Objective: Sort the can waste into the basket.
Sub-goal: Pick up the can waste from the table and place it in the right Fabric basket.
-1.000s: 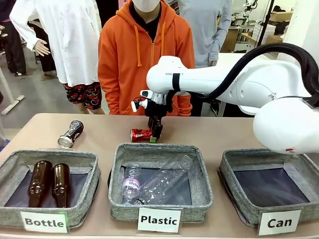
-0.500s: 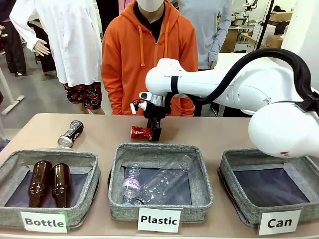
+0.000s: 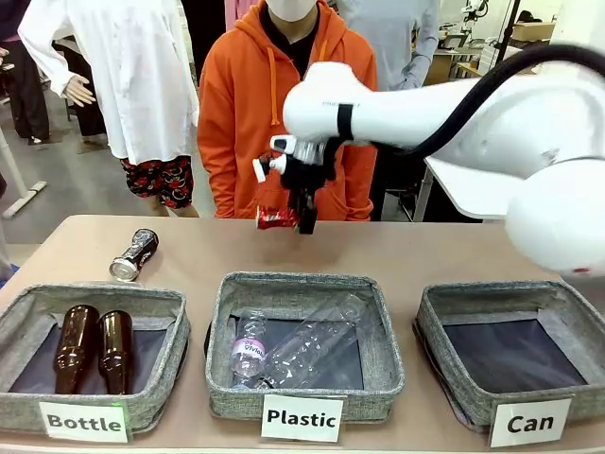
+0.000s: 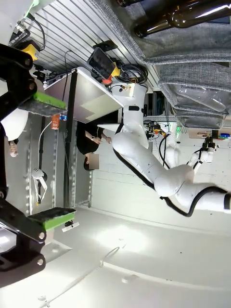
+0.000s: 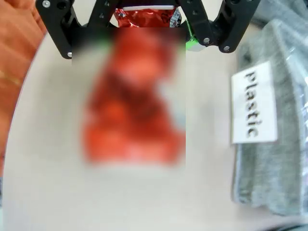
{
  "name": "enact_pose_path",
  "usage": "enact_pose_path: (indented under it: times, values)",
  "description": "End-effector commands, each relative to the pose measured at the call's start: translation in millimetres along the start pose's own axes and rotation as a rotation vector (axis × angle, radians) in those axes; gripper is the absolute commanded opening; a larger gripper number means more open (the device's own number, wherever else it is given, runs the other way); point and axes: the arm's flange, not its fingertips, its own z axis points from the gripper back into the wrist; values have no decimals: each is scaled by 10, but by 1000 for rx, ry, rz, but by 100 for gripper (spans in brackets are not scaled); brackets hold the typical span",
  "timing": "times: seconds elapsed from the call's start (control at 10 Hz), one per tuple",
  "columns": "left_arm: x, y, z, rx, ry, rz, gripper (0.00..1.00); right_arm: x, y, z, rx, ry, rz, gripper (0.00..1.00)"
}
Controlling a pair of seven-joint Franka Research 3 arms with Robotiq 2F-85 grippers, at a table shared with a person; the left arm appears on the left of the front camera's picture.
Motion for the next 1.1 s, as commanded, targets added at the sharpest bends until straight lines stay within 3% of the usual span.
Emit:
enact_pose_path:
  times: [0.0, 0.3, 0.5, 0.8, 1.0]
  values:
    - [13, -23, 4, -18, -6, -22, 100, -193, 735, 405, 39, 57, -32, 0]
    - [13, -23, 4, -18, -6, -22, 100, -581, 1451, 872, 132, 162, -115, 0]
    - [13, -23, 4, -18, -6, -22, 100, -1161, 2005, 1043, 177, 287, -48, 0]
    - [13, -23, 4, -18, -6, -22, 100, -2157, 2741, 957, 159, 289, -20, 0]
    - [13, -23, 4, -18, -6, -22, 100, -2516, 3057, 732, 157, 247, -64, 0]
